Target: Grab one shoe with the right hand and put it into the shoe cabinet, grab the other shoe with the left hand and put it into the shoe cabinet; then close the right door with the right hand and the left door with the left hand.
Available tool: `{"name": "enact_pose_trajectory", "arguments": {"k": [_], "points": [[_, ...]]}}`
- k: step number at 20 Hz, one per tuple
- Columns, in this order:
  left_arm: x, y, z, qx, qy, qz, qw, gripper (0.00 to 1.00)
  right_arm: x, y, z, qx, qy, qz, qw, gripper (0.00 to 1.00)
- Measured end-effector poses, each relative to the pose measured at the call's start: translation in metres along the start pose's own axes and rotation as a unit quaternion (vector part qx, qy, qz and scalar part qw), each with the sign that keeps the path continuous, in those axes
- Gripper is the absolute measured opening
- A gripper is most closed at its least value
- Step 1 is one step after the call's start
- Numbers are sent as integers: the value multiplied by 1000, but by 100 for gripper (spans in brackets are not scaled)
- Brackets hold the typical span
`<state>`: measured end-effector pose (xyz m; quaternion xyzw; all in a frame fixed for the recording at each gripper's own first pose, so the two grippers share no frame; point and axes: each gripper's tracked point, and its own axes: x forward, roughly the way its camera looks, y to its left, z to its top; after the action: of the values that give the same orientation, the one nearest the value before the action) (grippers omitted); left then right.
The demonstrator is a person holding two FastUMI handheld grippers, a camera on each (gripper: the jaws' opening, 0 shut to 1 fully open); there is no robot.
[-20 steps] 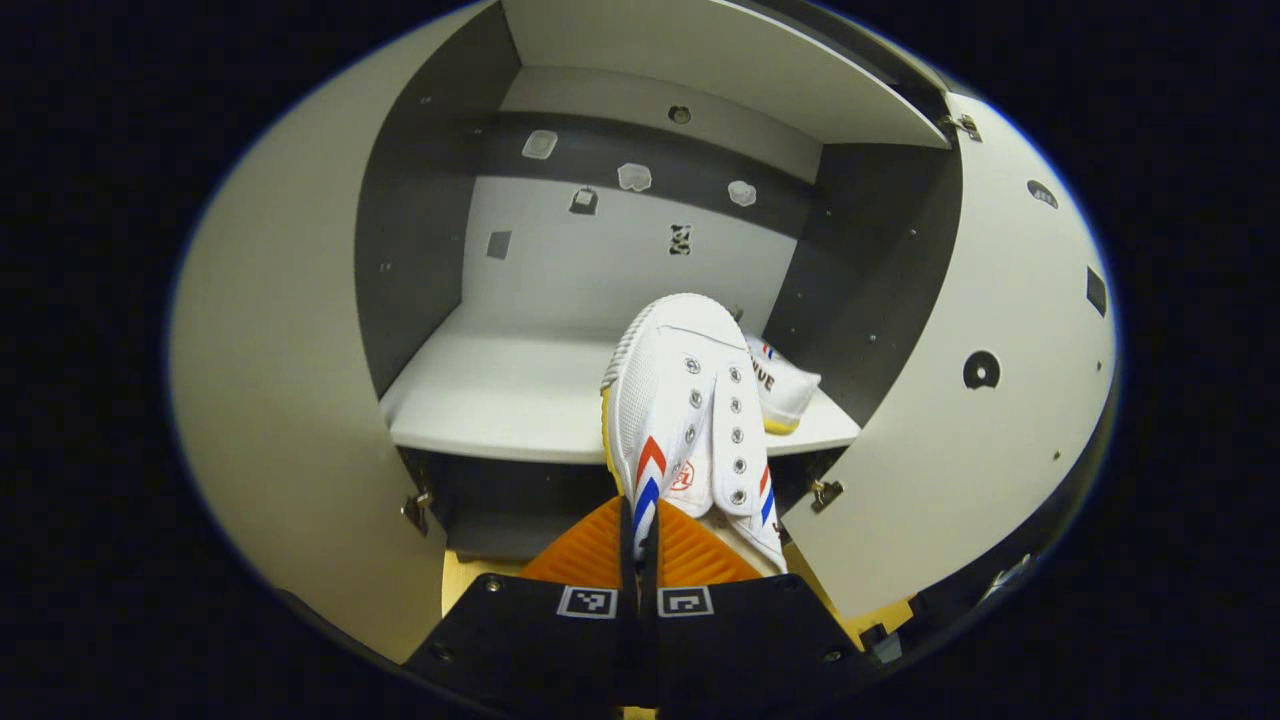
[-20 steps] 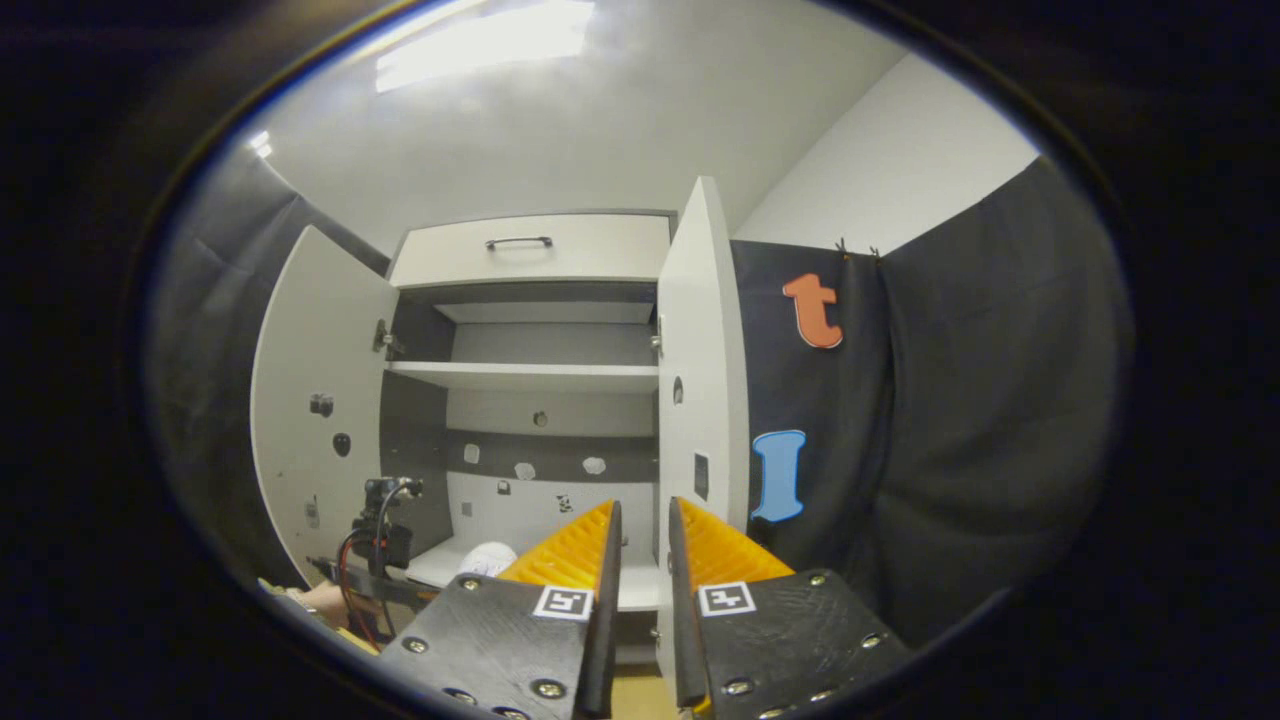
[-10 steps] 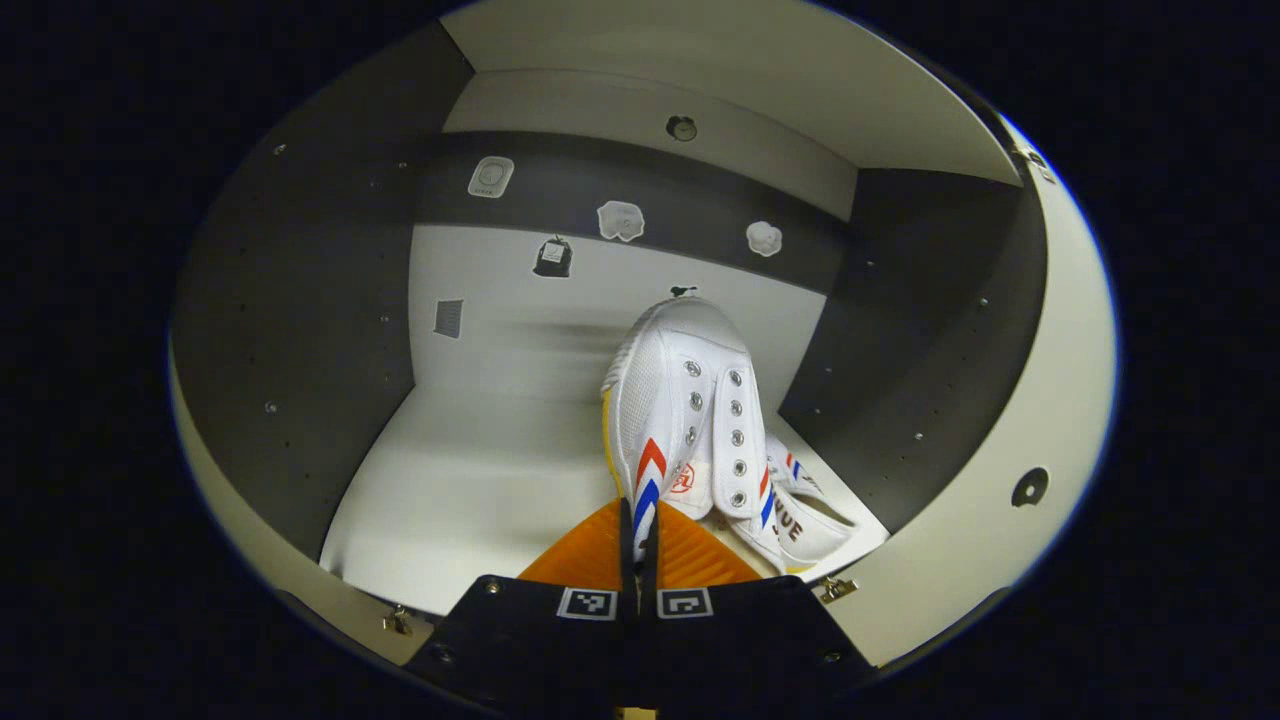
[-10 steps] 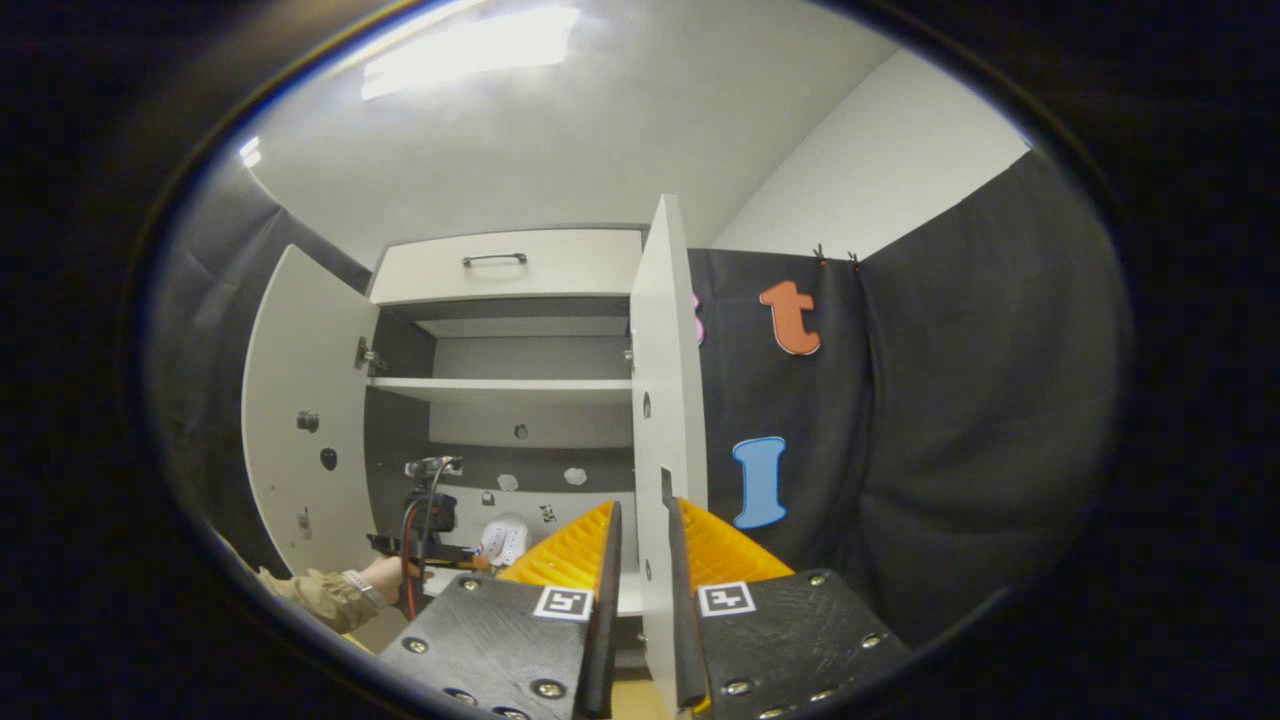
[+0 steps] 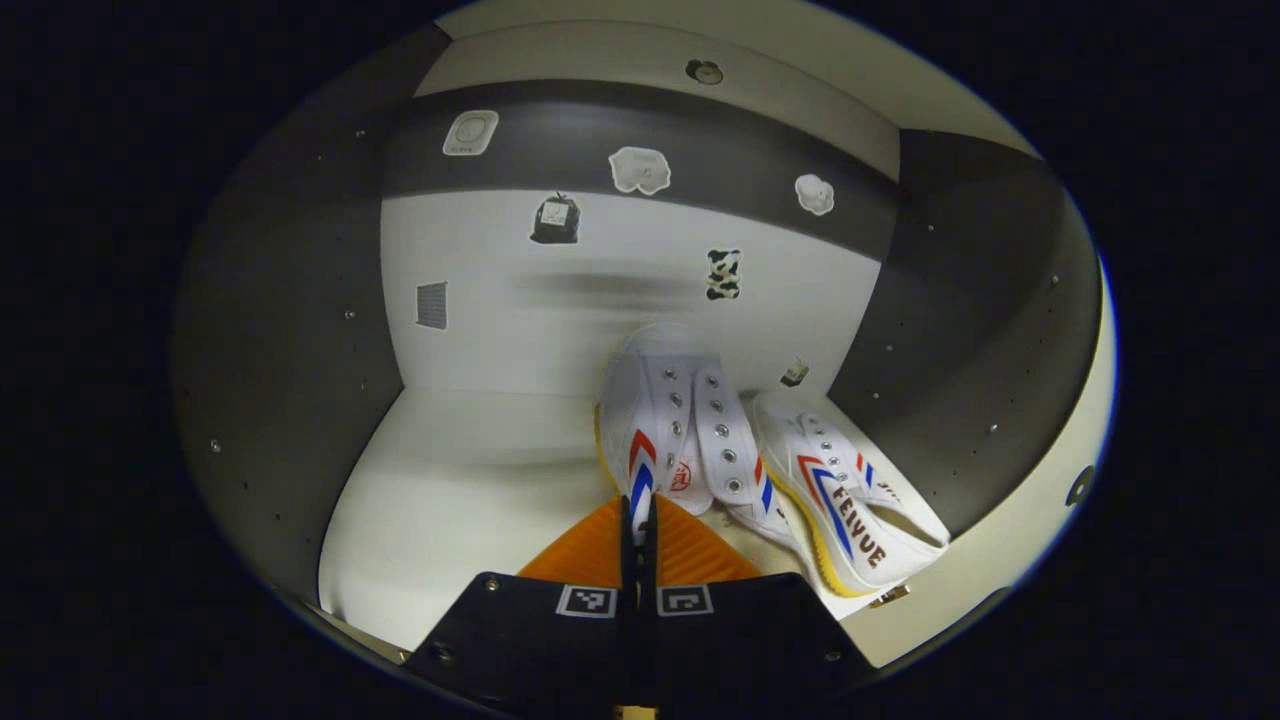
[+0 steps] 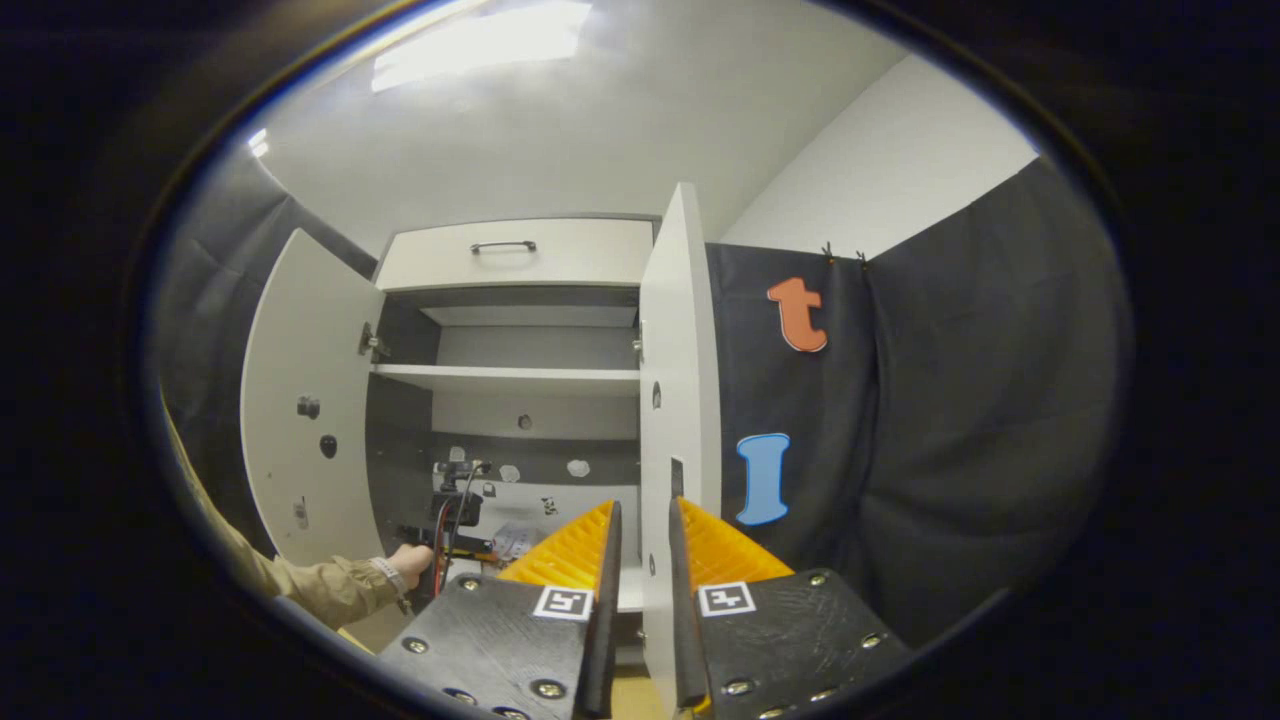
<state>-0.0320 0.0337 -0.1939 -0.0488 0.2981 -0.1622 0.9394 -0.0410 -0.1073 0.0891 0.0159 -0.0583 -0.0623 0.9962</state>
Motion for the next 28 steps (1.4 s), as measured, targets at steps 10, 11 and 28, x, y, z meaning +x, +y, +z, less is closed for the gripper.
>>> {"name": "enact_pose_trajectory", "arguments": {"k": [10,11,28], "points": [[-1,14,2,10,-13,27,1000,18,-7,-13,-3,2,4,-6,1000,24],[-6,15,6,20,-22,32,999,36,-7,-13,-3,4,4,-4,1000,24],[-251,-37,48,58,-194,32,979,97,-9,-28,-15,27,28,55,998,89]]}}
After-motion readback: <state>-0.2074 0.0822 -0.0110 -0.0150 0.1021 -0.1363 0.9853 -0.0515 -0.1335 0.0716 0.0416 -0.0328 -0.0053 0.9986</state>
